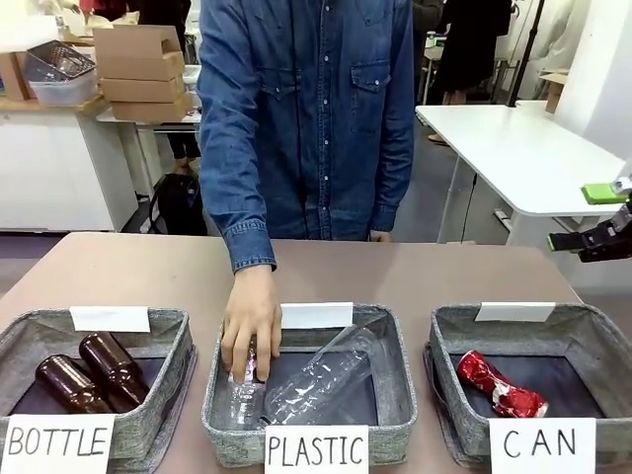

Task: Sort the can waste into the basket.
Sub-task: Pick up the can waste from the table and place it in the right Fabric basket.

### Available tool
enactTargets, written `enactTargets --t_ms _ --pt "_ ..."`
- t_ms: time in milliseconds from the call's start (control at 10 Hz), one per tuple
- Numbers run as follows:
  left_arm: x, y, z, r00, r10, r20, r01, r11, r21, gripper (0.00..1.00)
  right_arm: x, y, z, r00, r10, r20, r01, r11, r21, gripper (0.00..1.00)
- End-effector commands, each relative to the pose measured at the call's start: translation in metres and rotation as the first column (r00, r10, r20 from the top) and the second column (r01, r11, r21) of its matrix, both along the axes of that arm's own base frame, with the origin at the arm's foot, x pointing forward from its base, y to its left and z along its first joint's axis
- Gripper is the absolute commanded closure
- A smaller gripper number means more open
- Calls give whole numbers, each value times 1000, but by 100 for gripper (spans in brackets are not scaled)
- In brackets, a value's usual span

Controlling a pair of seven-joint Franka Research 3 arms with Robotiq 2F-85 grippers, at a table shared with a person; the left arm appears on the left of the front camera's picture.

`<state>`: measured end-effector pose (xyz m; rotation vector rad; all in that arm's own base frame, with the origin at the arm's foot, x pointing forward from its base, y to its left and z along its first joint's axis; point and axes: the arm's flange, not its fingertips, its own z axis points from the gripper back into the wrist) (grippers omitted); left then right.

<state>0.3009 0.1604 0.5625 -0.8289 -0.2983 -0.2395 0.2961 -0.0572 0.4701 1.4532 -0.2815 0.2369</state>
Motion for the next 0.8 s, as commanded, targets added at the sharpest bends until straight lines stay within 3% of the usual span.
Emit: enactTargets --t_ms 0,100,300,600,700 --pt "-32 32 4 991 122 58 -120 992 -27 62 1 -1 1 1000 8 26 -8 1000 5 0" --pt "-43 36 5 983 162 91 -159 987 -31 62 1 -1 1 1000 8 26 -8 1000 5 0" --pt "-36 32 2 980 180 80 -179 984 -24 62 1 -1 1 1000 8 26 -8 1000 5 0" --pt "2 -22 -7 993 100 56 -103 993 53 62 1 -1 1 1000 8 26 -8 1000 5 0" --pt "28 -58 -13 987 129 98 -135 989 56 62 1 -1 1 1000 8 26 -8 1000 5 0"
